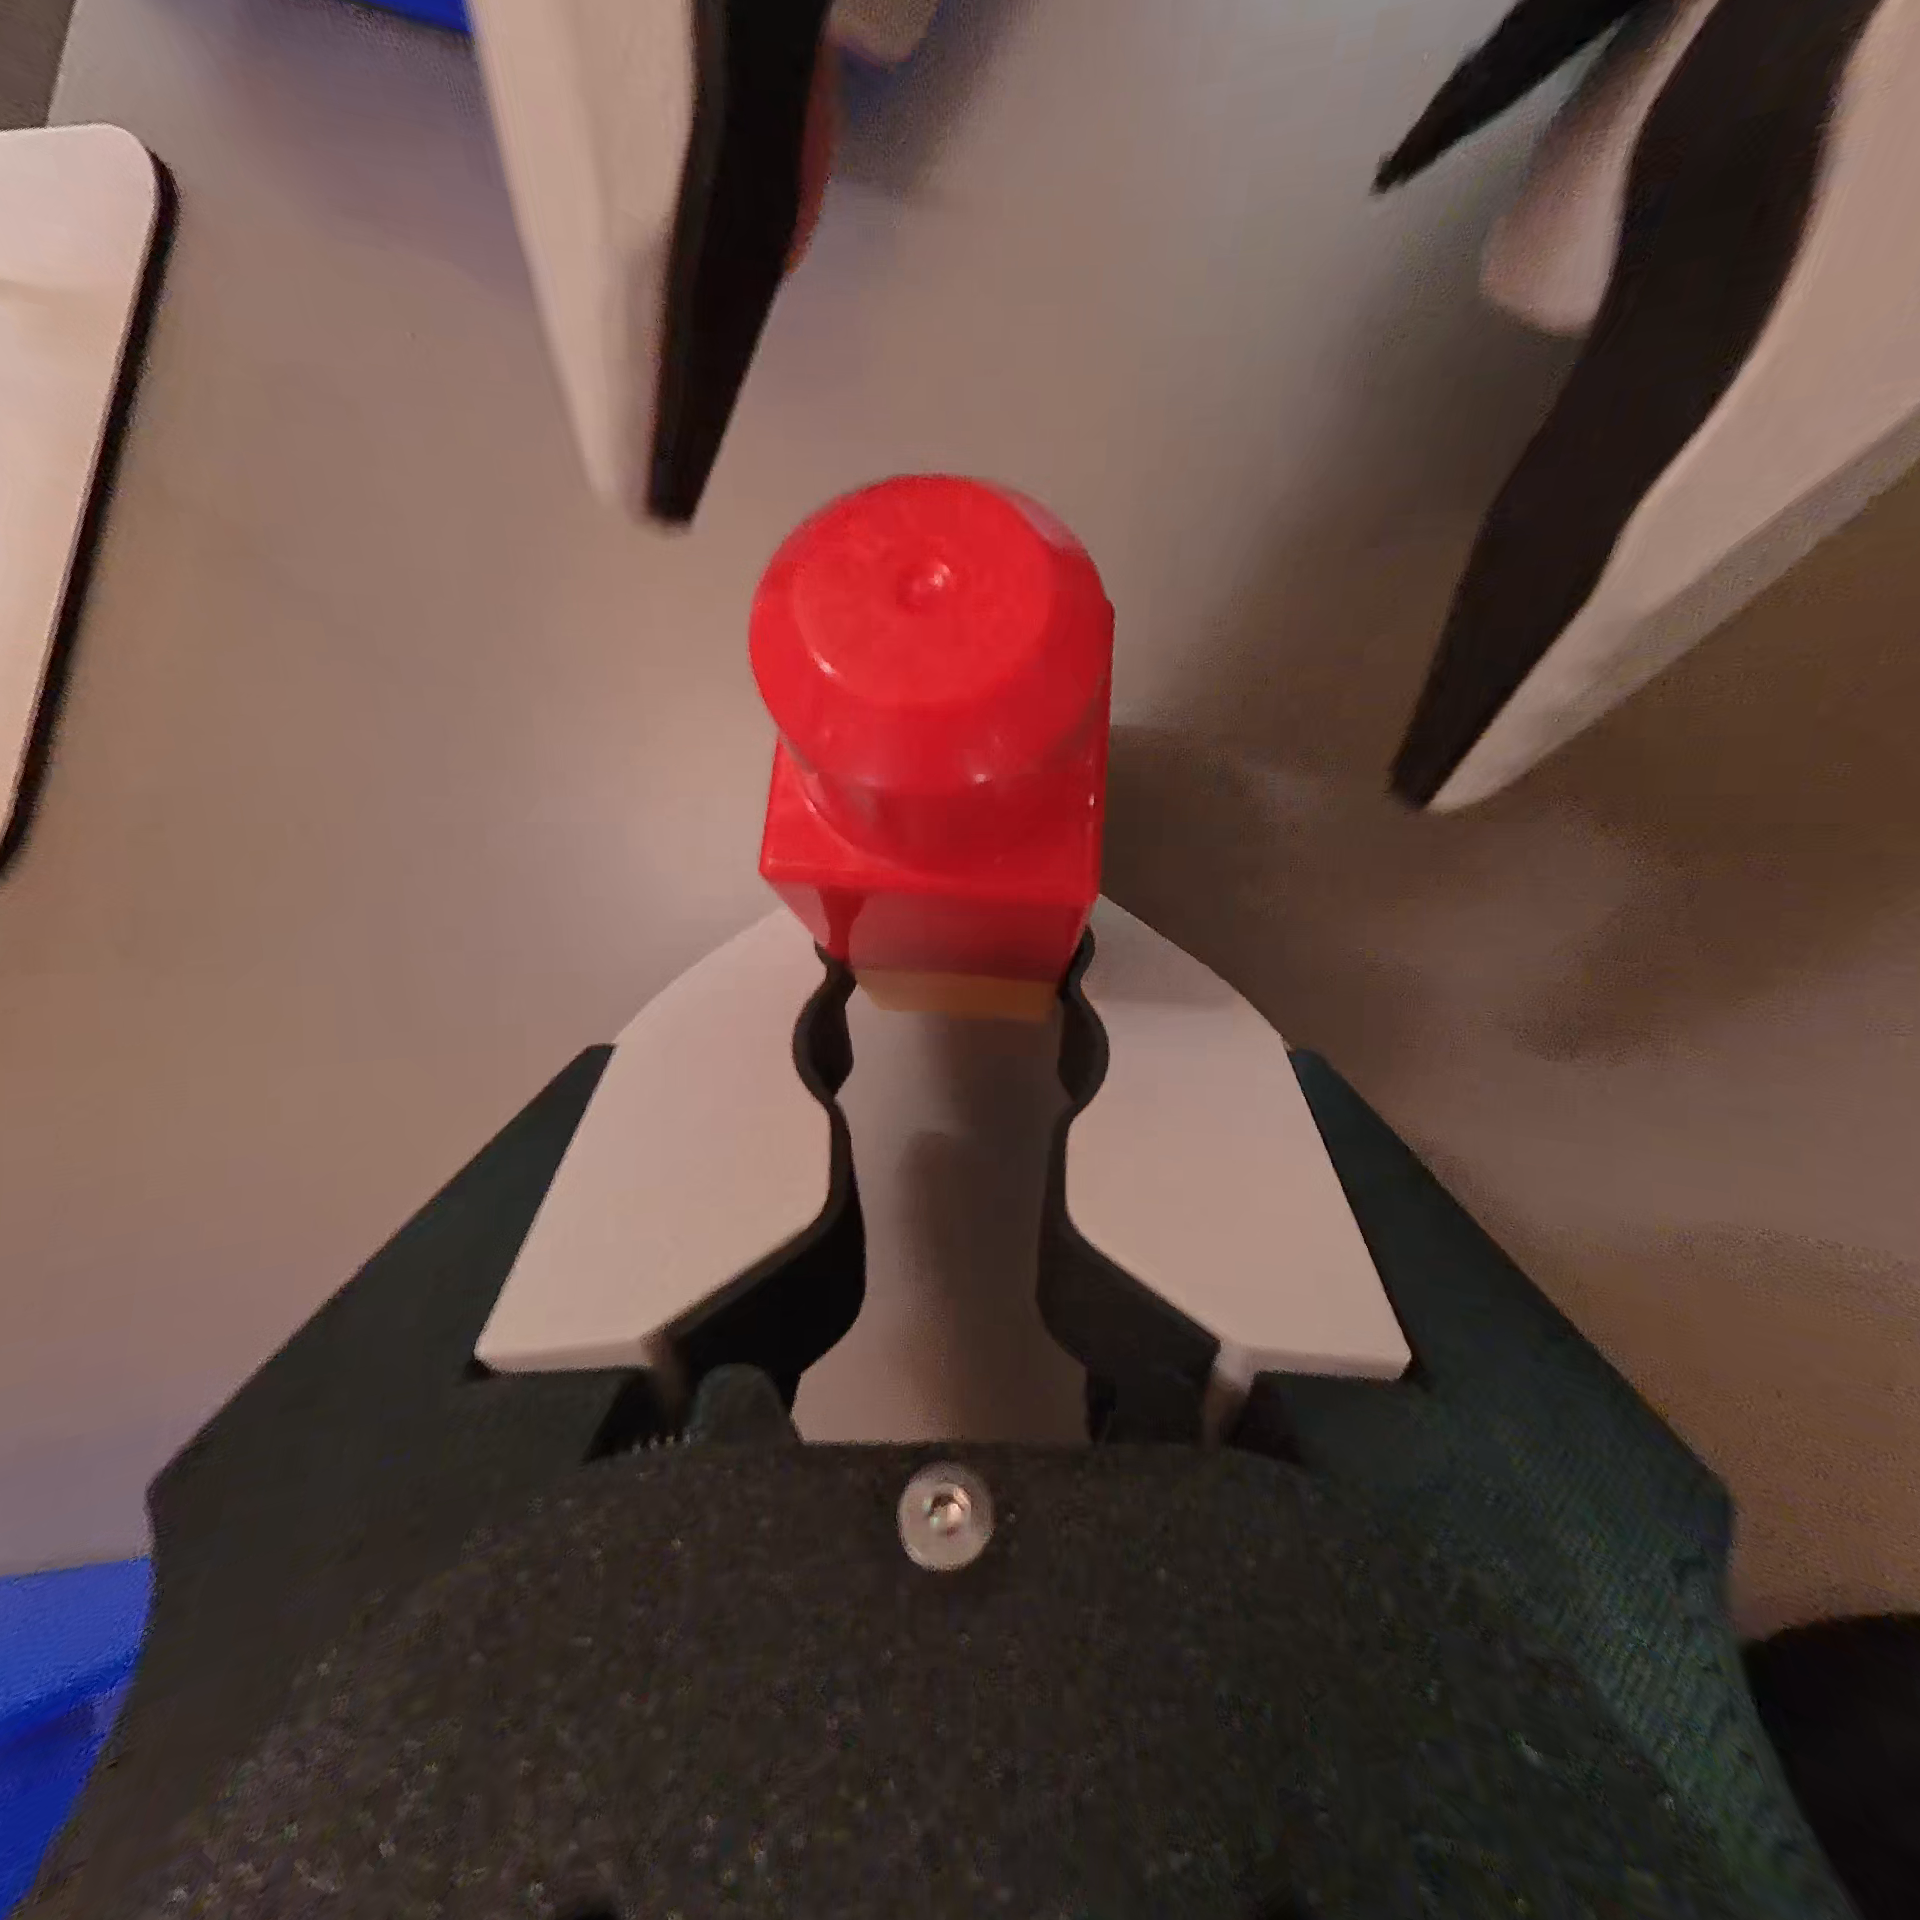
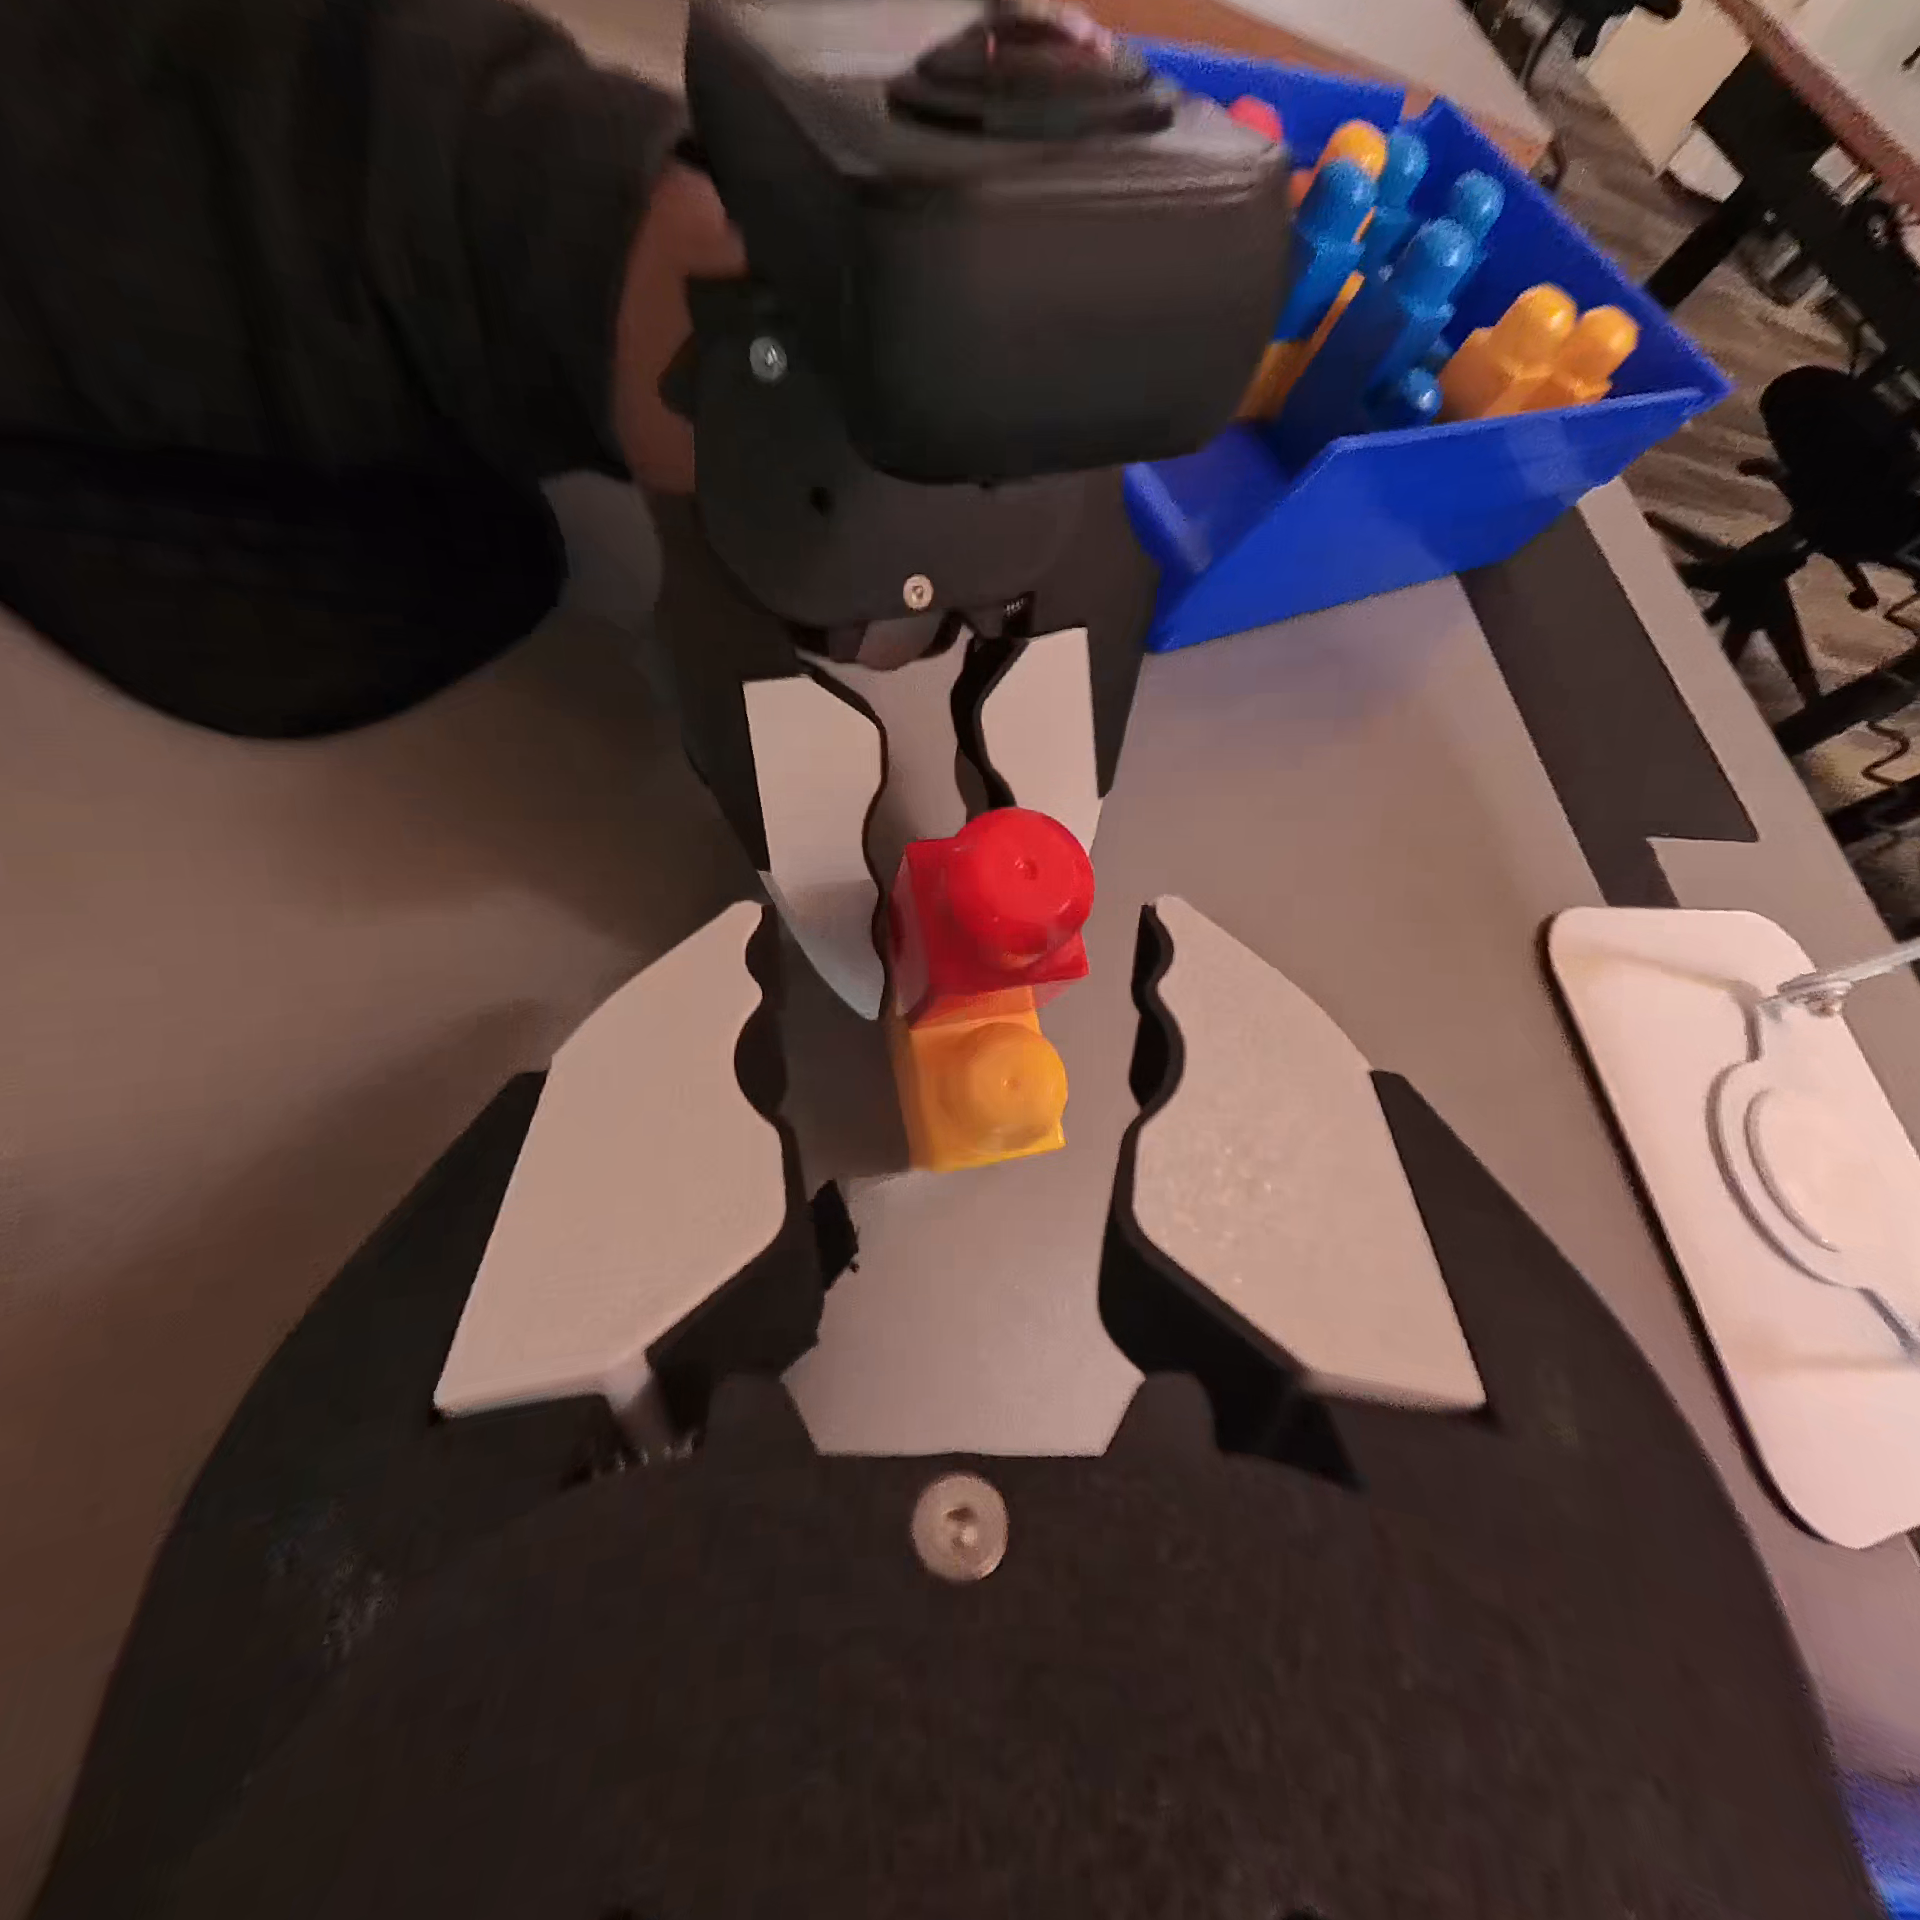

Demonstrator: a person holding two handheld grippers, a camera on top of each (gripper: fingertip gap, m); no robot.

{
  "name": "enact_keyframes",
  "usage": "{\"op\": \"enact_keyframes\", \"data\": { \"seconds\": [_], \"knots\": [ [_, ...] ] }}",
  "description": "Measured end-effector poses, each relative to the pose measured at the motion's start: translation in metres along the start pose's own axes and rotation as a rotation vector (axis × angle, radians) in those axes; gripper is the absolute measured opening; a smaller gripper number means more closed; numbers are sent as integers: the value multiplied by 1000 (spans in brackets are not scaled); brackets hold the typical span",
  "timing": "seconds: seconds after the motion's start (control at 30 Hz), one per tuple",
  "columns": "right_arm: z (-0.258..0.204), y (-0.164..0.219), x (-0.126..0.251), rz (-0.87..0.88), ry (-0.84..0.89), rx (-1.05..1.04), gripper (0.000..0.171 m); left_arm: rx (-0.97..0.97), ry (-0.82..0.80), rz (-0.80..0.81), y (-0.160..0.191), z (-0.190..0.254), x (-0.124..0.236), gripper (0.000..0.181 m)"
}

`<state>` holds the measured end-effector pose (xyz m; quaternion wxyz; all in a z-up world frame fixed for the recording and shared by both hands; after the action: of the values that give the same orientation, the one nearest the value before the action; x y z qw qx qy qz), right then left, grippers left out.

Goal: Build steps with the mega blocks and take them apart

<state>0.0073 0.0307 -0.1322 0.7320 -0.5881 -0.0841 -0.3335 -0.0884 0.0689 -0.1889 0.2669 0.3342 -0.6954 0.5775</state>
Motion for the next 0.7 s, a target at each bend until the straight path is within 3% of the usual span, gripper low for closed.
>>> {"op": "enact_keyframes", "data": {
  "seconds": [0.1, 0.2, 0.3, 0.4, 0.6, 0.7],
  "knots": [
    [-2, 8, -13, -51, -7, 6, 65, -66, -19, -37, -4, 6, -2, 37],
    [-4, 15, -17, -69, -20, 20, 37, -117, -32, -44, -8, 10, 0, 37],
    [1, 13, -11, 11, -29, -25, 37, -108, -28, 28, -10, 8, 7, 37],
    [14, 8, 6, 186, -24, -132, 37, -47, -26, 203, -15, 0, 24, 39],
    [38, -4, 45, 743, -105, -455, 36, 153, 62, 743, -39, -10, 69, 51],
    [41, -4, 46, 892, -144, -548, 36, 202, 105, 868, -49, -8, 72, 59]
  ]
}}
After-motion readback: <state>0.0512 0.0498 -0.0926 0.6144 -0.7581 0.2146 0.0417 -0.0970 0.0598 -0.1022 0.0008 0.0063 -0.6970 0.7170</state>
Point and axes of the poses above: each gripper's, where its closed fingertips meet, x back along the fingers, y out of its underside, z = x × y across the jaws, the point moved 7 cm from there along x, back along the fingers, and after that the axes turned 1 degree about z, right-handed, at the moved point
